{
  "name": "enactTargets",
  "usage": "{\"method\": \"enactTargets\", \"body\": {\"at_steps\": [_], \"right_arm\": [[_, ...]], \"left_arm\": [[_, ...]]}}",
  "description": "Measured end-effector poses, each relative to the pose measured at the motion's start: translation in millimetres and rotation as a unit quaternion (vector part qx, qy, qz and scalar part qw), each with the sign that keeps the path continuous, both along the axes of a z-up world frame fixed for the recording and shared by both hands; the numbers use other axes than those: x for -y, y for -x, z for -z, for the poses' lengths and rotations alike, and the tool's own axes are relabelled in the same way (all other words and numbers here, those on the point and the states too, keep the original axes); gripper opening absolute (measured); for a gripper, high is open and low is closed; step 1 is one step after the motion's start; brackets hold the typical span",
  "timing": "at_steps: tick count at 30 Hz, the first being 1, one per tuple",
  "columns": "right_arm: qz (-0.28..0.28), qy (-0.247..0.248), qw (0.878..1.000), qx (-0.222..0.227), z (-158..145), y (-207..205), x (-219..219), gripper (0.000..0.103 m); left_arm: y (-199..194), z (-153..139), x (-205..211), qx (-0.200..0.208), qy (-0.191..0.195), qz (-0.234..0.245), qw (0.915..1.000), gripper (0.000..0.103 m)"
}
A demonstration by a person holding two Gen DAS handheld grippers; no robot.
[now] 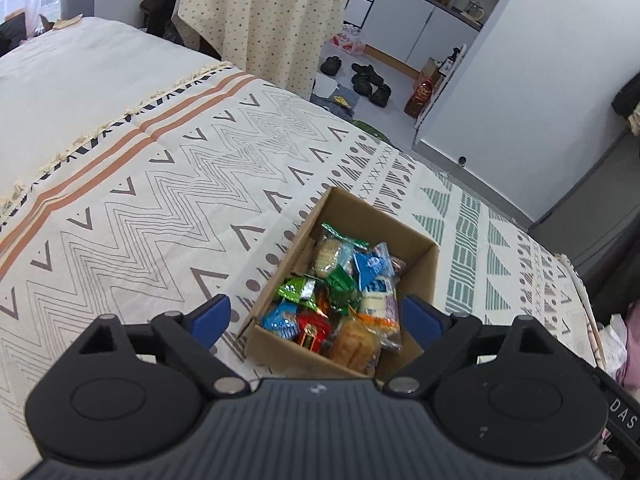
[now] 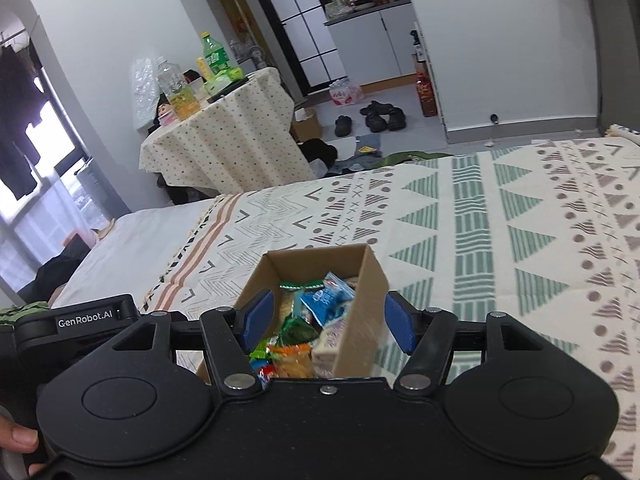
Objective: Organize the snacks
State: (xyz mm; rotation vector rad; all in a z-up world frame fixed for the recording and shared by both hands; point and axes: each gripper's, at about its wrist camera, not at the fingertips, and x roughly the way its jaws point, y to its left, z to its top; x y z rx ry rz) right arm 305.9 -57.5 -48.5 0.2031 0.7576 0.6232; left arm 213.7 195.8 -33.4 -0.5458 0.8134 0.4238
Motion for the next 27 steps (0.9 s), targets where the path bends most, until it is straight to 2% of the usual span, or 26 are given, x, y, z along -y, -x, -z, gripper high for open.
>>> {"method": "enactTargets", "body": {"at_steps": [8,27], "right_arm": [[0.019,0.002,1.000,0.008,-14.9,23.9,31.9,0.067],[0.073,-0.002,0.997,0.033,-43.3,88.6,108.8,0.103]], "left_arm": [[19.3,-20.2,23.9,0.010,-0.013,0.027,0.9995,0.102],[70.0,-57.1,80.6,0.037,-0.048,0.091,0.9940,0.103]]}}
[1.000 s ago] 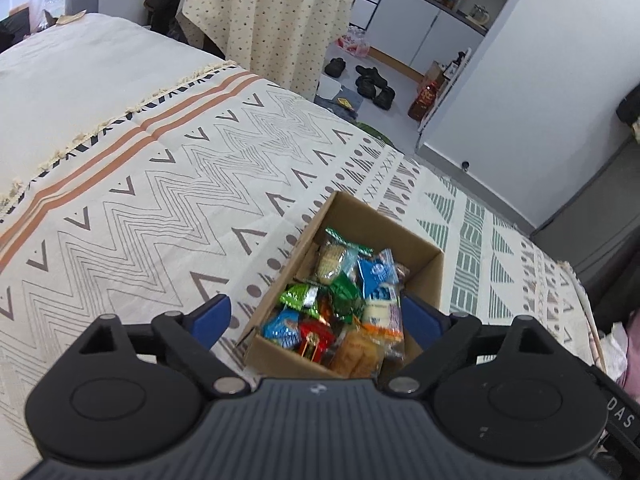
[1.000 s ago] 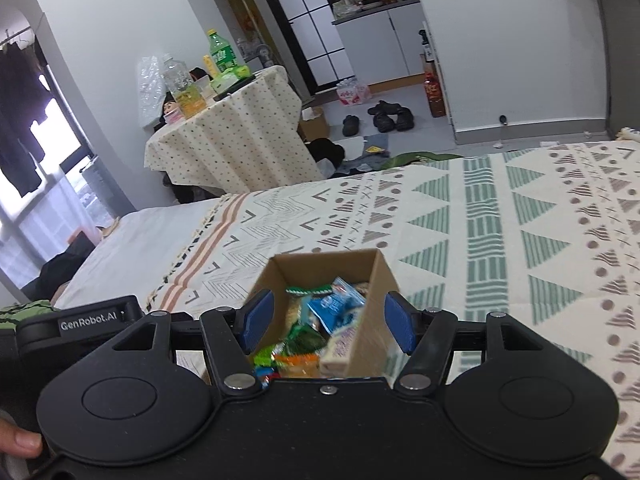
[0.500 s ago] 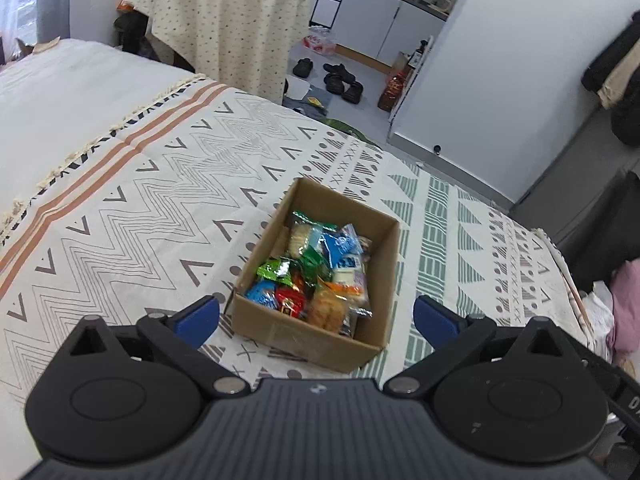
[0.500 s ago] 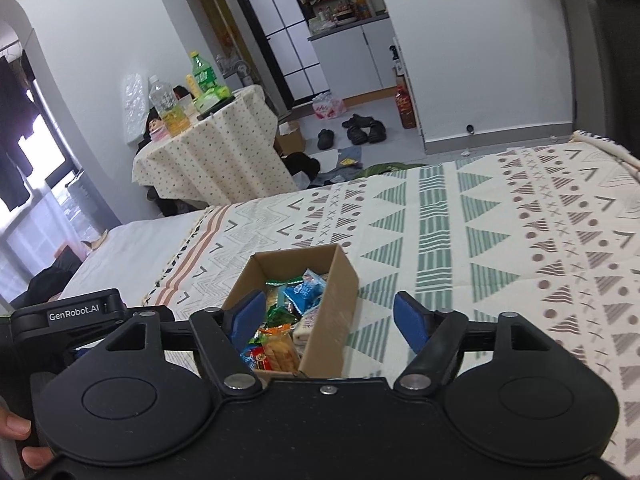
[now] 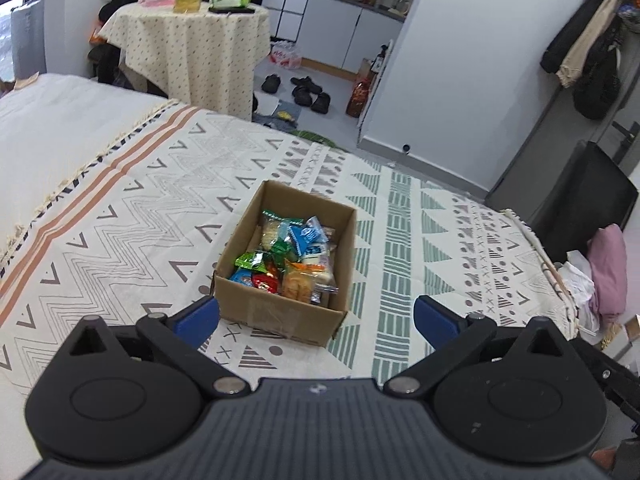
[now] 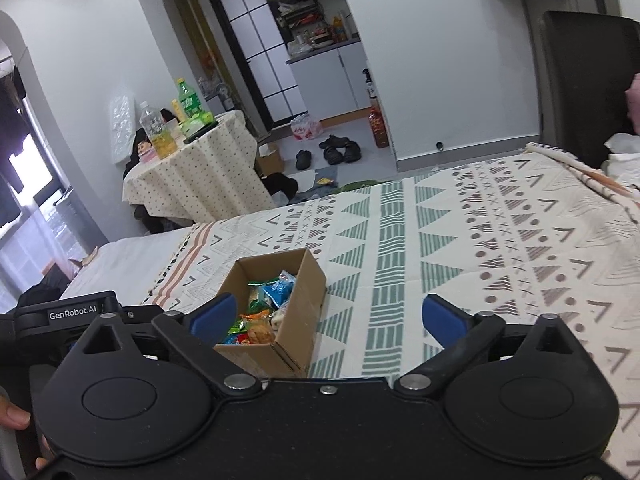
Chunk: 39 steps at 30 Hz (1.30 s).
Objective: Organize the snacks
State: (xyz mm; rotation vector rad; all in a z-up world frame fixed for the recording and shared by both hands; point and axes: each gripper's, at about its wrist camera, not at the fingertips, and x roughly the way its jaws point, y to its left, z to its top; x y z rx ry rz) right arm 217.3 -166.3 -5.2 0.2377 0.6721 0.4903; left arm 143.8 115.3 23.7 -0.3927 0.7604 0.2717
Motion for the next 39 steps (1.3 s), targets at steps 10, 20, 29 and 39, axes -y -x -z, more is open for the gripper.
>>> {"method": "enactTargets", "body": {"at_steps": [10,20,29,39], "right_arm": [[0.019,-0.001,1.000,-0.001,-7.1,33.5,31.0,0.103],[0.025,0.010,1.000,0.011,-19.2,67.5,46.8,0.103],[0.021,0.020,0.999,0.016,-25.1,95.0,50.2,0.103],[0.013,0.049,0.999,0.009,-25.8,111.7,48.0,0.103]], "left_arm": [[32.1,-23.3,27.6,0.016,-0.036,0.043,0.9983,0.103],[70.1,-35.5,43.8,0.020,-0.056,0.072,0.9957,0.103],[99.6,-44.2,50.0,0.017,-0.064,0.089,0.9938,0.103],[127.1,-44.1,50.3,0.011,-0.088,0.100,0.9910,0.103]]}}
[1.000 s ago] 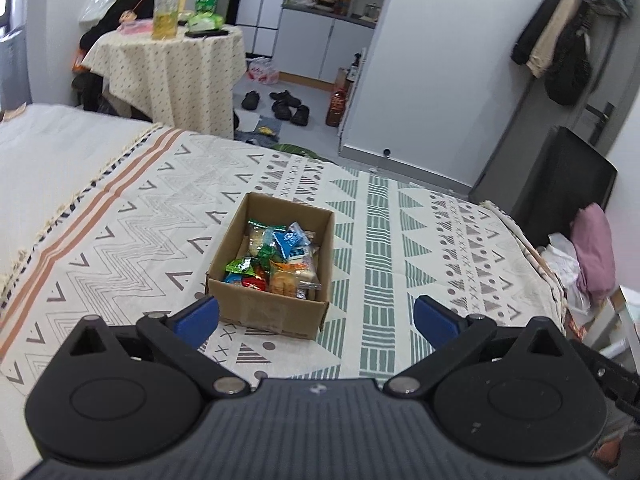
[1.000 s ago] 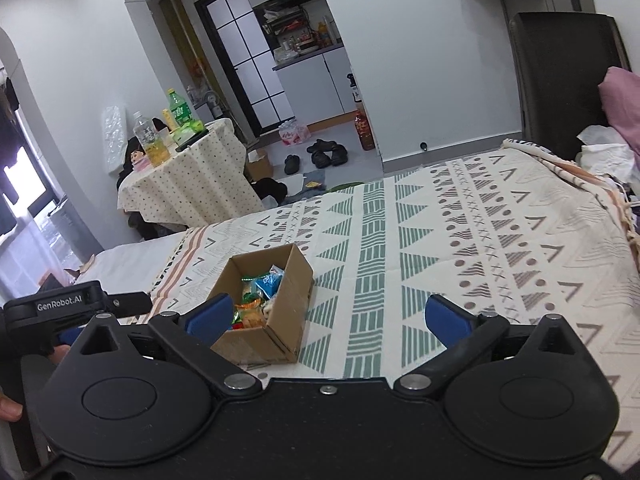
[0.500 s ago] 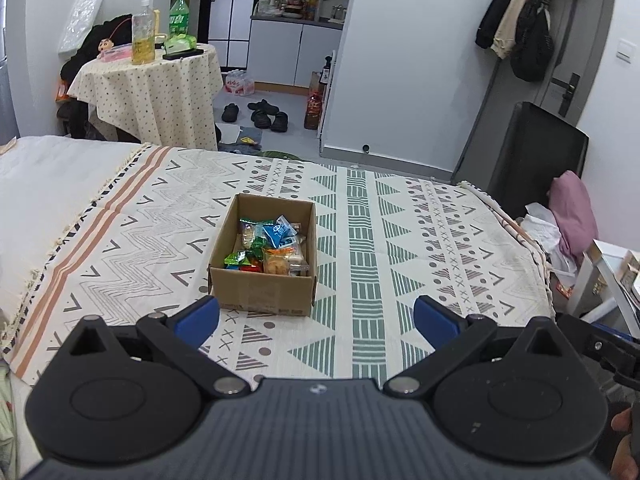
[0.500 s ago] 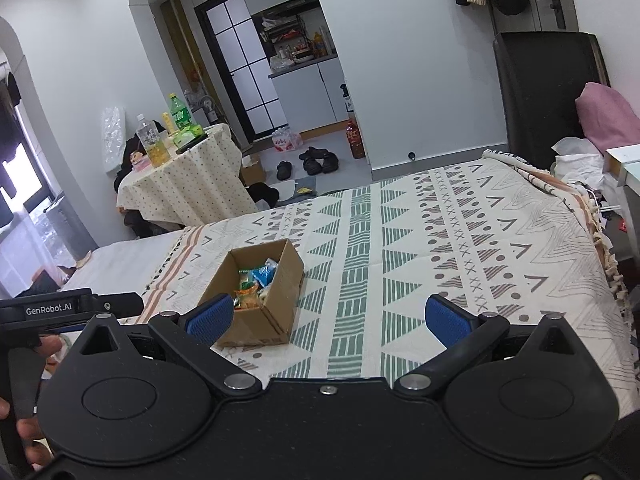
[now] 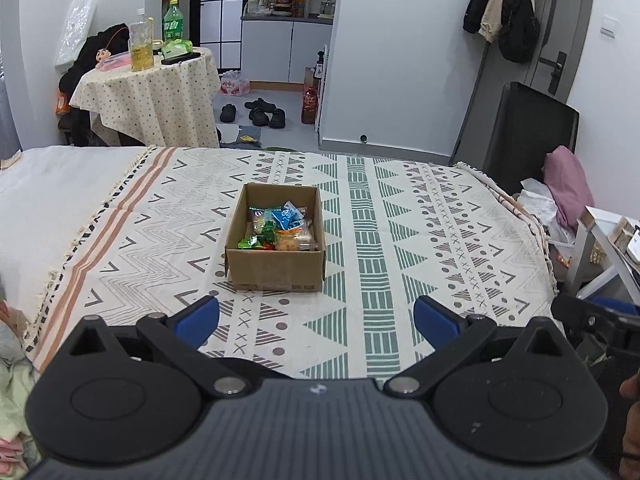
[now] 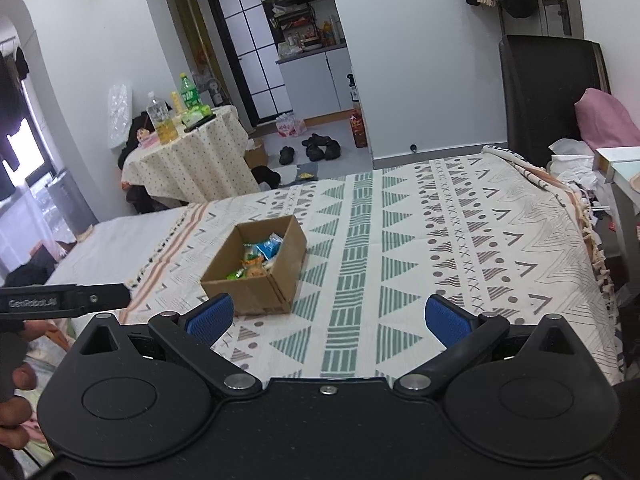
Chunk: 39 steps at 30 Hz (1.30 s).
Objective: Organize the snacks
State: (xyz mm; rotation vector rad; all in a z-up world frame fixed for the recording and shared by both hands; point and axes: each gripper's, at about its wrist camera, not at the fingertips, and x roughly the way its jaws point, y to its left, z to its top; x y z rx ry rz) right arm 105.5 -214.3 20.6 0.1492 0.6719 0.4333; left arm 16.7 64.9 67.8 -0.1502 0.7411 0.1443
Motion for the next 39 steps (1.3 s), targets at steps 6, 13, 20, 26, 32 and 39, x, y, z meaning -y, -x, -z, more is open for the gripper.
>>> {"method": "enactTargets", "body": {"at_steps": [6,13,20,26,32,39], "right_arm": [[-0.003,0.007,1.000,0.004,-4.7,8.5,-0.2,0.103],[-0.007,0.009,1.000,0.010,-10.9,14.3,-2.0,0.103],[-0.017,0.011,1.000,0.010,-14.9,17.3,-4.8,0.103],[-0.020,0.010,1.000,0.010,-16.4,17.2,-6.1,0.103],[-0.019,0.010,1.000,0.009,-16.2,17.2,-6.1,0.103],[-0.017,0.010,1.000,0.006,-13.3,14.5,-2.4,0.103]], "left_arm": [[9.2,-7.2,0.6,0.003,-0.008,0.013,0.9999,0.103],[15.1,-12.4,2.1,0.008,-0.017,0.019,0.9996,0.103],[15.8,-12.0,-0.3,0.004,-0.020,0.018,0.9996,0.103],[16.3,-11.2,-2.2,0.004,-0.021,0.016,0.9996,0.103],[15.5,-9.9,-1.5,0.003,-0.025,0.020,0.9995,0.103],[14.6,-9.0,0.7,0.002,-0.026,0.022,0.9994,0.103]]}}
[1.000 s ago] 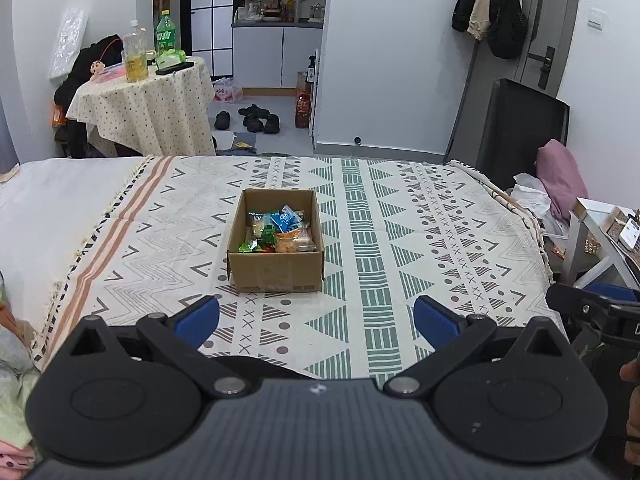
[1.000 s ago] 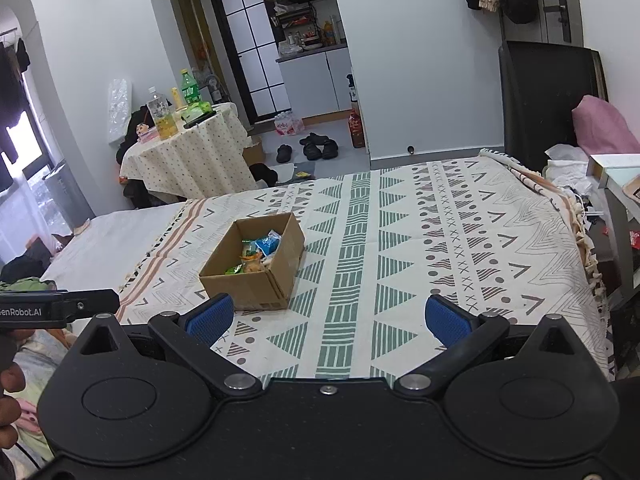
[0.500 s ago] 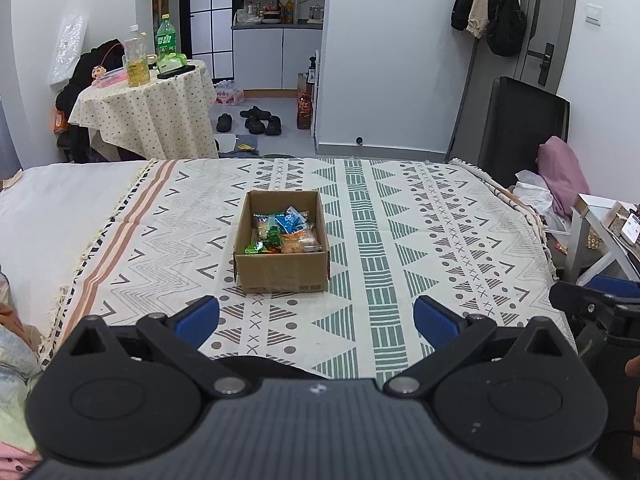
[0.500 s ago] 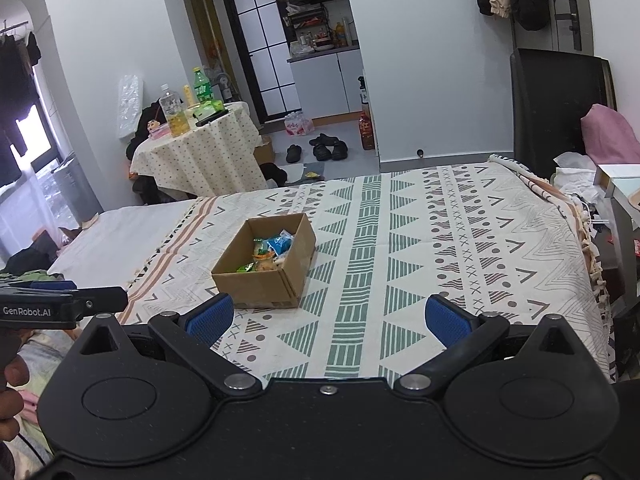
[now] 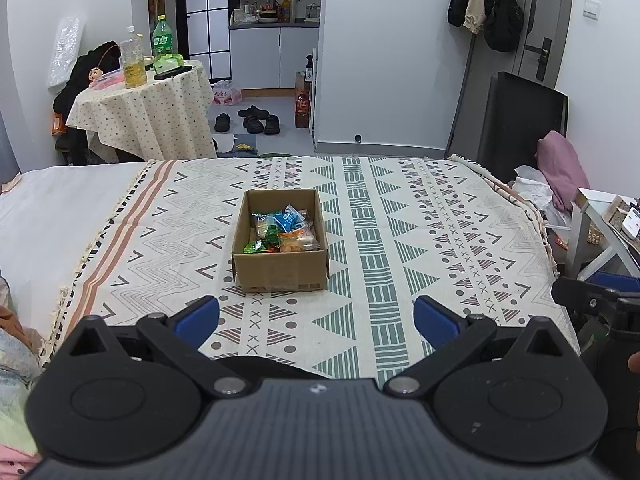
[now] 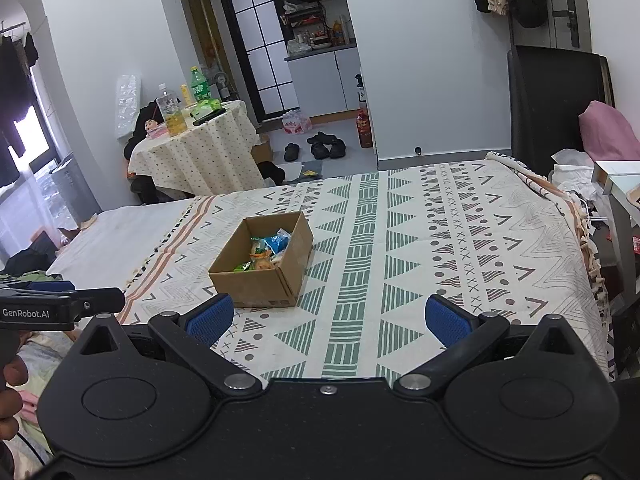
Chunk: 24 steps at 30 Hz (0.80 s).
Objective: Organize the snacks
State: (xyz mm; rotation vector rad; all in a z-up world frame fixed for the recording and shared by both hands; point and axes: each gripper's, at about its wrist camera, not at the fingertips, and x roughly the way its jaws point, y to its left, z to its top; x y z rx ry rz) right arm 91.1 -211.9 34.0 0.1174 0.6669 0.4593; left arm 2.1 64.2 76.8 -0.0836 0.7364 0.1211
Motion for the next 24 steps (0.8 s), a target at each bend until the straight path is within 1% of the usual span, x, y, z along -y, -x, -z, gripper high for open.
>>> {"method": "enactTargets", "body": {"at_steps": [24], "right_arm": [[-0.002,0.003,1.000,-0.003,3.2,0.7,1.4,0.103]], "left_arm": [[0.6,3.2,-0.2,-0.003,0.004,-0.002,1.0000,0.103]]}}
